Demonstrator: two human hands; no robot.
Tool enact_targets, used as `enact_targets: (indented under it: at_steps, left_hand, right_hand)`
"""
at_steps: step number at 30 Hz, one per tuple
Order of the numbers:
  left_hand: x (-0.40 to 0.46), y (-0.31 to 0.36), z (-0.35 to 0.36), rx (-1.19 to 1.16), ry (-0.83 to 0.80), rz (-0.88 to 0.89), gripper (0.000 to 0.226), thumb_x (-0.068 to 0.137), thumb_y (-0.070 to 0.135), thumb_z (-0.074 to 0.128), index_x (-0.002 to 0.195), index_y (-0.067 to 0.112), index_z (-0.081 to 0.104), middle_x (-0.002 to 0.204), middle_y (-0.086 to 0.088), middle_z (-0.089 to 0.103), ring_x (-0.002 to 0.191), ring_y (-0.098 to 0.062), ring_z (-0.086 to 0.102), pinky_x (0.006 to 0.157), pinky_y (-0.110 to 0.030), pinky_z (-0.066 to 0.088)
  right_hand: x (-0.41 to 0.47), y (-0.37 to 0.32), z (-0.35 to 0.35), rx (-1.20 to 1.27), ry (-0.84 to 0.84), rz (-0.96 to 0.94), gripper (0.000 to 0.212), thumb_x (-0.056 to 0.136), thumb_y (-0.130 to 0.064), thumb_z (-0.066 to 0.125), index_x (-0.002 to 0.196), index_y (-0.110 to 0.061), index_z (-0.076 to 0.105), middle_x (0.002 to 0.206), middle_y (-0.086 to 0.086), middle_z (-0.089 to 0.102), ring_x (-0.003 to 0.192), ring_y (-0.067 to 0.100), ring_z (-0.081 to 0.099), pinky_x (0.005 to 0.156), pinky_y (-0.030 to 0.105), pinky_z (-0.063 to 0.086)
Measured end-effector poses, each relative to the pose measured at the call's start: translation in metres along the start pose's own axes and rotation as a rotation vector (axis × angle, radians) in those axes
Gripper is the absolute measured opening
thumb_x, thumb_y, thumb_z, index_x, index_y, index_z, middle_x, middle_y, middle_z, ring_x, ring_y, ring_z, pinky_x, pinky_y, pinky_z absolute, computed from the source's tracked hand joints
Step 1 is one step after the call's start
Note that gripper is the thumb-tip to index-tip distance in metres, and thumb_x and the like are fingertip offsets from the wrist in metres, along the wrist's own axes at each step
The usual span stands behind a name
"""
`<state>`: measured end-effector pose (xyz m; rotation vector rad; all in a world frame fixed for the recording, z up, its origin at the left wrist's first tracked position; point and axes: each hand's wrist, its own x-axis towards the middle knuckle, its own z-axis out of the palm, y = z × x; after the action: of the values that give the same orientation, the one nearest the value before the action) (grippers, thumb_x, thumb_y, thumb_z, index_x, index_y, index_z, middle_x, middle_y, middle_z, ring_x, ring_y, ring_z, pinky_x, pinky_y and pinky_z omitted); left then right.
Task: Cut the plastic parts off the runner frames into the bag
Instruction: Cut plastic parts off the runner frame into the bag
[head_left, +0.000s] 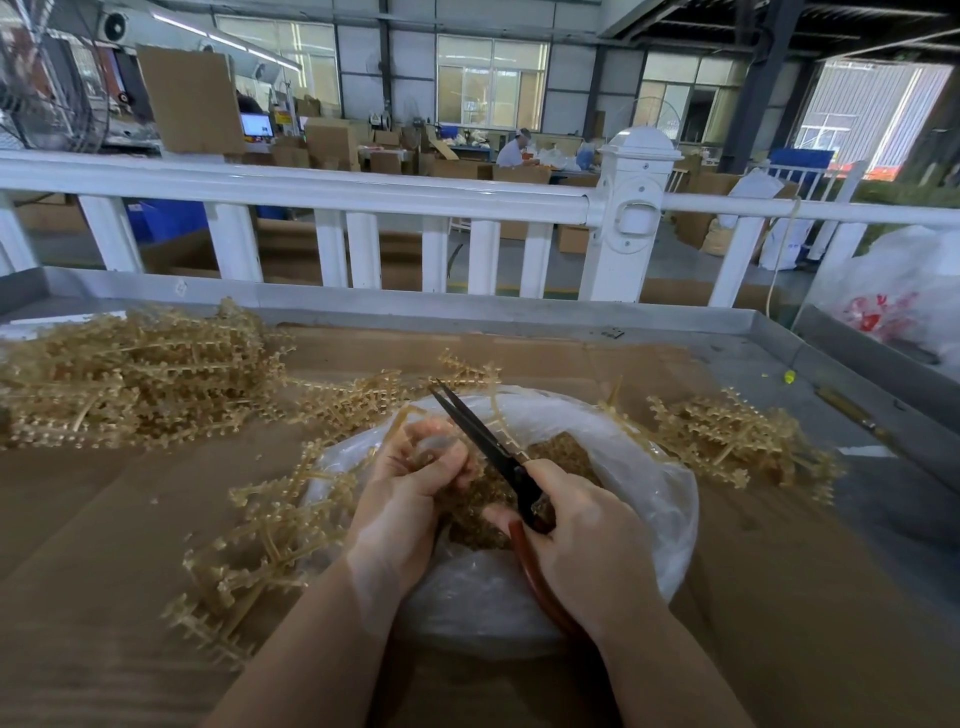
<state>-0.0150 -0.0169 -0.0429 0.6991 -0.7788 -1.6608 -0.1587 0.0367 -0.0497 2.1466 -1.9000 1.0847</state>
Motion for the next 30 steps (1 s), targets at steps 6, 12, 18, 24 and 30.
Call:
enact_targets:
  at_steps: [6,12,18,24,30]
  left_hand:
    - [-0.0003,0.0026,-0.0023,-0.043,-0.024,-0.006,0.037,0.082,0.012,0.060,0.117,0.001,0.061,0.112,-0.025,0.063,0.102,-0.038,0.061,0.096,-0.050,0.049]
    - [0.0015,0.0009,-0.0008,-0.041,0.070,0.049,0.012,0.076,0.018,0.062,0.081,0.008,0.062,0.070,-0.004,0.064,0.062,-0.014,0.062,0.063,-0.026,0.054]
    - [0.0013,0.0013,0.0016,-0.074,0.125,0.088,0.008,0.087,-0.001,0.056,0.083,0.002,0.063,0.066,-0.006,0.064,0.055,-0.012,0.063,0.055,-0.022,0.056]
    - [0.0022,0.0012,-0.0007,-0.075,0.154,0.134,0.032,0.086,0.004,0.059,0.058,0.018,0.065,0.058,-0.001,0.062,0.052,-0.010,0.060,0.052,-0.021,0.054]
    - [0.0031,0.0024,-0.0030,-0.107,0.120,0.109,0.044,0.089,0.000,0.054,0.054,0.020,0.070,0.062,0.000,0.064,0.053,-0.007,0.061,0.053,-0.019,0.054]
  right_hand:
    - [0.0001,-0.0005,0.0025,-0.051,0.022,0.042,0.031,0.080,-0.055,0.064,0.101,-0.031,0.063,0.075,-0.012,0.063,0.067,0.002,0.056,0.055,0.003,0.028]
    - [0.0002,0.0016,0.0034,-0.027,0.017,0.037,0.035,0.082,-0.060,0.053,0.104,-0.034,0.060,0.080,-0.014,0.063,0.075,0.003,0.057,0.064,0.015,0.042]
    - [-0.0017,0.0008,0.0033,-0.022,0.006,0.035,0.042,0.081,-0.063,0.048,0.108,-0.035,0.060,0.084,-0.014,0.063,0.078,0.003,0.057,0.067,0.012,0.039]
    - [-0.0027,0.0005,0.0043,-0.042,0.012,0.008,0.038,0.080,-0.061,0.052,0.105,-0.034,0.060,0.081,-0.014,0.062,0.077,0.005,0.057,0.067,0.013,0.040]
    - [-0.0026,0.0003,0.0047,-0.061,0.013,-0.005,0.040,0.079,-0.063,0.048,0.102,-0.032,0.060,0.078,-0.012,0.061,0.075,0.008,0.058,0.065,0.015,0.041]
